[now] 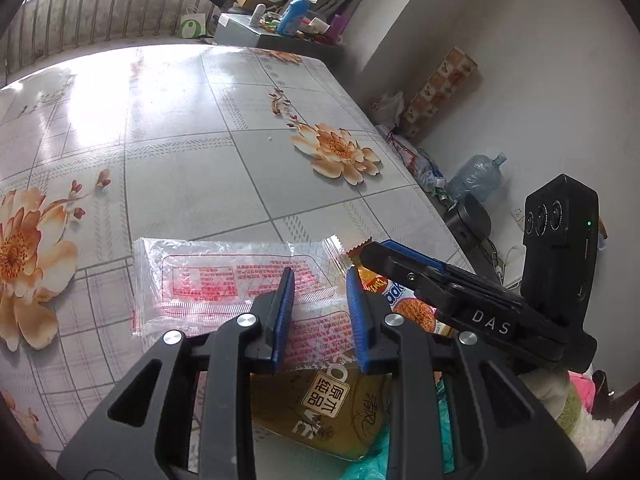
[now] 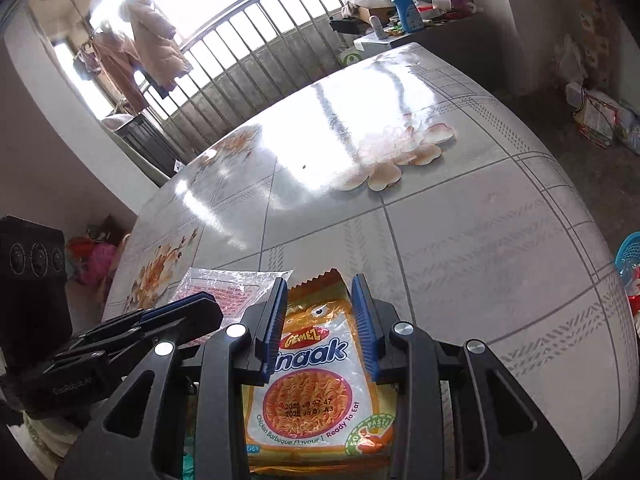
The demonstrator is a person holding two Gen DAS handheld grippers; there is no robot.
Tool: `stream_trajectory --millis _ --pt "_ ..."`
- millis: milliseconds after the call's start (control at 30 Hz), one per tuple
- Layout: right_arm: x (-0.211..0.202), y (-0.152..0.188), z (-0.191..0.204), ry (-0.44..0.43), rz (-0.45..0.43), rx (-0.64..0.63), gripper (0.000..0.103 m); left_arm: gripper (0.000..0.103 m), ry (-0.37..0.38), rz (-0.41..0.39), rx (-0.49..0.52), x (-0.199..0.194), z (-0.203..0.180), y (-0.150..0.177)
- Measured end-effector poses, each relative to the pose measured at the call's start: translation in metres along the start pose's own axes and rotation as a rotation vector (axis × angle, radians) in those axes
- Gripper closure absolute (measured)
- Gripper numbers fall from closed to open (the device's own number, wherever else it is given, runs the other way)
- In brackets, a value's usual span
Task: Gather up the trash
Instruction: 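Grasp the clear plastic bag with the left gripper while the right grasps the green bag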
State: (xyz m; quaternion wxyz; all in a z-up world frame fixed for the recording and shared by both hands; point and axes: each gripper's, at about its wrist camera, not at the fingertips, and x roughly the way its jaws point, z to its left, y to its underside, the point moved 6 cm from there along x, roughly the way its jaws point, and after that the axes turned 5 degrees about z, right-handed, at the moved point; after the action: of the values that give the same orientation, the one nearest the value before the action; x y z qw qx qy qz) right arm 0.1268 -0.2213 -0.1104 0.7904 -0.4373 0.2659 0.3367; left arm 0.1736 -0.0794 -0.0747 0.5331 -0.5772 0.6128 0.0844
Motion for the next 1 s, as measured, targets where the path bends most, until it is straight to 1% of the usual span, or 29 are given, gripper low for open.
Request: stream_trajectory --millis 33,67,100,167,200,233,300,400,467,567,667,733,867,1000 --pt "-0.003 0.002 0.000 -0.006 0.009 0.010 0.068 0.078 -0.009 -0.009 -0.005 -0.005 0.000 0.001" --pt "-0.007 0.001 -0.001 -0.013 0.007 0.023 0.066 0.074 -0.010 -0.022 -0.011 -0.011 0.000 0.002" --pt "-0.014 0.000 -0.002 -0.018 -0.010 0.034 0.064 0.067 -0.012 -0.042 -0.016 -0.019 -0.001 0.002" --pt "-0.036 -0.004 -0.005 -0.020 -0.060 0.045 0.055 0.062 -0.014 -0.089 -0.013 -0.039 -0.003 0.000" --pt "-0.048 -0.006 -0.007 -0.025 -0.086 0.051 0.054 0.060 -0.011 -0.109 -0.006 -0.048 -0.004 -0.002" --pt "-0.061 -0.007 -0.009 -0.032 -0.107 0.058 0.050 0.059 -0.011 -0.126 0.001 -0.058 -0.004 0.000" --pt "-0.083 -0.002 -0.013 -0.048 -0.135 0.071 0.048 0.058 -0.005 -0.156 0.015 -0.078 -0.005 0.002" --pt "-0.108 0.012 -0.023 -0.072 -0.126 0.104 0.048 0.058 0.007 -0.170 0.042 -0.099 -0.007 0.018" --pt "-0.118 0.027 -0.028 -0.103 -0.104 0.145 0.048 0.058 0.031 -0.145 0.053 -0.104 -0.009 0.031" --pt "-0.120 0.052 -0.031 -0.164 -0.060 0.221 0.048 0.058 0.041 -0.075 0.070 -0.099 -0.013 0.051" --pt "-0.113 0.075 -0.029 -0.221 -0.004 0.293 0.048 0.060 0.049 -0.014 0.079 -0.089 -0.017 0.068" --pt "-0.103 0.089 -0.029 -0.250 0.040 0.334 0.048 0.060 0.049 0.012 0.083 -0.083 -0.020 0.076" --pt "-0.081 0.103 -0.024 -0.308 0.104 0.383 0.048 0.060 0.043 0.049 0.110 -0.073 -0.030 0.085" --pt "-0.068 0.110 -0.015 -0.352 0.138 0.395 0.048 0.060 0.043 0.086 0.160 -0.064 -0.044 0.095"
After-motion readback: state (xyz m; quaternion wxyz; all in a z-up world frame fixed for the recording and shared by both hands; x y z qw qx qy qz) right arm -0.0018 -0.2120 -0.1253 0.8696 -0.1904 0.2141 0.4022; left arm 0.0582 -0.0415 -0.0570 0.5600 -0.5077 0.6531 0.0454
